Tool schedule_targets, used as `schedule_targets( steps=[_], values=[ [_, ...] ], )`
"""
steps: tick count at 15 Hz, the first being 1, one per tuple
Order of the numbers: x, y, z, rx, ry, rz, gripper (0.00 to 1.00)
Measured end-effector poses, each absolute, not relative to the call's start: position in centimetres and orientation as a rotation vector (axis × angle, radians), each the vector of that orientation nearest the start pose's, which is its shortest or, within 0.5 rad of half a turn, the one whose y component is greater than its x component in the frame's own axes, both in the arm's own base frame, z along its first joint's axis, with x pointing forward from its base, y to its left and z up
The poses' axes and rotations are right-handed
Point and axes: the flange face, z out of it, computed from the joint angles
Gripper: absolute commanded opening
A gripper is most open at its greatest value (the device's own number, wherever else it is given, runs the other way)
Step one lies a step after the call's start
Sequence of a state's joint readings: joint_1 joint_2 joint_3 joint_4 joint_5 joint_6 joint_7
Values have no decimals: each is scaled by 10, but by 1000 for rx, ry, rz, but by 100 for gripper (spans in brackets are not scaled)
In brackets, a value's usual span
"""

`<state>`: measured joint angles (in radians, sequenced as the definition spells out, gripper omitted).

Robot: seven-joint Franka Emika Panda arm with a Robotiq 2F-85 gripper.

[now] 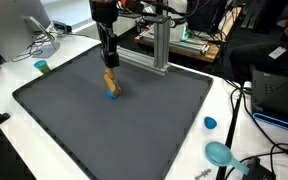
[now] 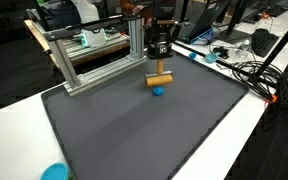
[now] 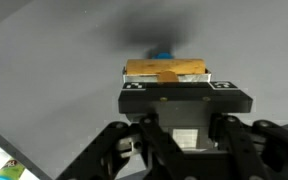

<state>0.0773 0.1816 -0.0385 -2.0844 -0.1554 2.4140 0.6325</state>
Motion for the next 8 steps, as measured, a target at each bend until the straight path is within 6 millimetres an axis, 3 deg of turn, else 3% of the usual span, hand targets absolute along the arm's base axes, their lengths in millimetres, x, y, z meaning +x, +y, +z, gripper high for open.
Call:
schedule_targets(
  steps=[8],
  values=[
    [593,25,334,-3115,763,-246,22]
  ],
)
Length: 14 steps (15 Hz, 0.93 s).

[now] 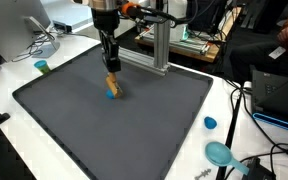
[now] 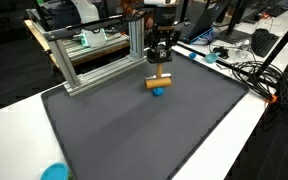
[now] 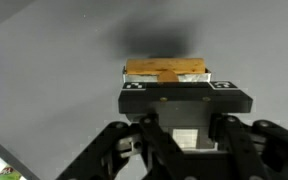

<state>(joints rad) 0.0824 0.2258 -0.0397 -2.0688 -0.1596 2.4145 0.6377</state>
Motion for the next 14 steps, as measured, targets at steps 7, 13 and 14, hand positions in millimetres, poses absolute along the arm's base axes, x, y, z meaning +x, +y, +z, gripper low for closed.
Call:
schedule_targets(
  steps=[7,13,14],
  values=[
    [609,24,331,-3103,804,-261,22],
    [622,25,327,-3116,818,-230,22],
    [624,25,326,-3120,819,-220,22]
  ],
)
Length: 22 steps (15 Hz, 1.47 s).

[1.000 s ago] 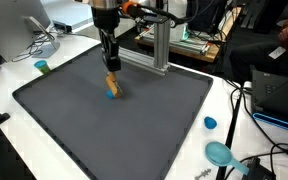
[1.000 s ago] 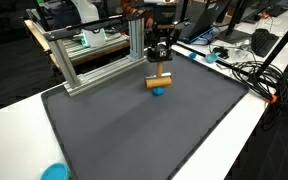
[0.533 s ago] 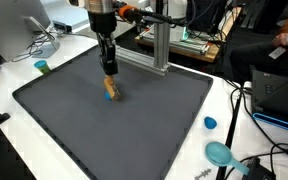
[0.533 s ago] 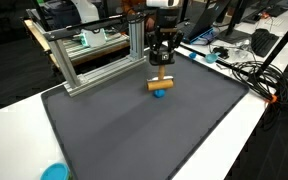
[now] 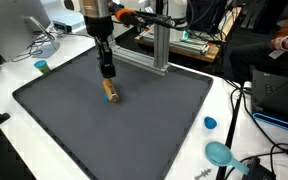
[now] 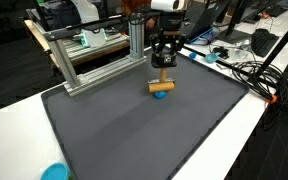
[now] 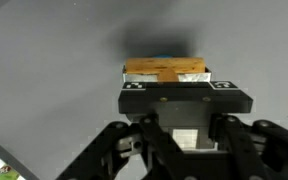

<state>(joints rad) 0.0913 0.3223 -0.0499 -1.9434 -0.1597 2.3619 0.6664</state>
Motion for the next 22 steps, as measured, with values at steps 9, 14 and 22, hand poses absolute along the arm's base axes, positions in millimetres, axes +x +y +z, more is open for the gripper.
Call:
schedule_targets(
  steps=[9,14,22],
  values=[
    [630,23,323,-3094,879,-160,22],
    [631,19,322,-3066,913,-172,22],
    [632,-1,318,-2976,998,-131,22]
  ],
)
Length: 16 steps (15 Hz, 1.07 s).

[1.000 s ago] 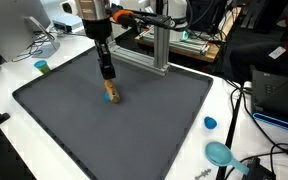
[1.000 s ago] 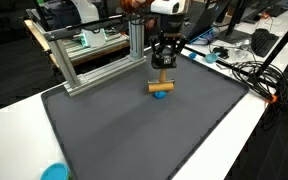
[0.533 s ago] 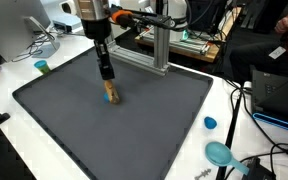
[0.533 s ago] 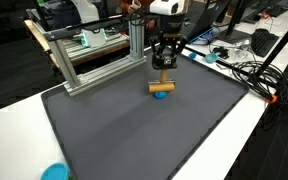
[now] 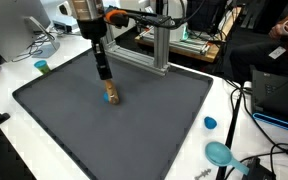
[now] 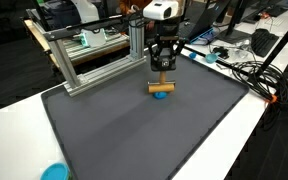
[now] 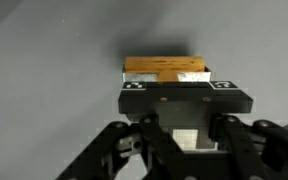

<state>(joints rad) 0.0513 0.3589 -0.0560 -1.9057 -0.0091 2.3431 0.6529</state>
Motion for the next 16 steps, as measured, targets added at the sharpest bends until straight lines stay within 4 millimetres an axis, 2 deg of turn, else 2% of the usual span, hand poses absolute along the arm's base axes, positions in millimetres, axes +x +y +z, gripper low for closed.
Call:
schedule_targets(
  steps=[10,16],
  values=[
    [634,2,313,-2980,995,-120,22],
    [641,-4,312,-2958,1063,-109,22]
  ],
)
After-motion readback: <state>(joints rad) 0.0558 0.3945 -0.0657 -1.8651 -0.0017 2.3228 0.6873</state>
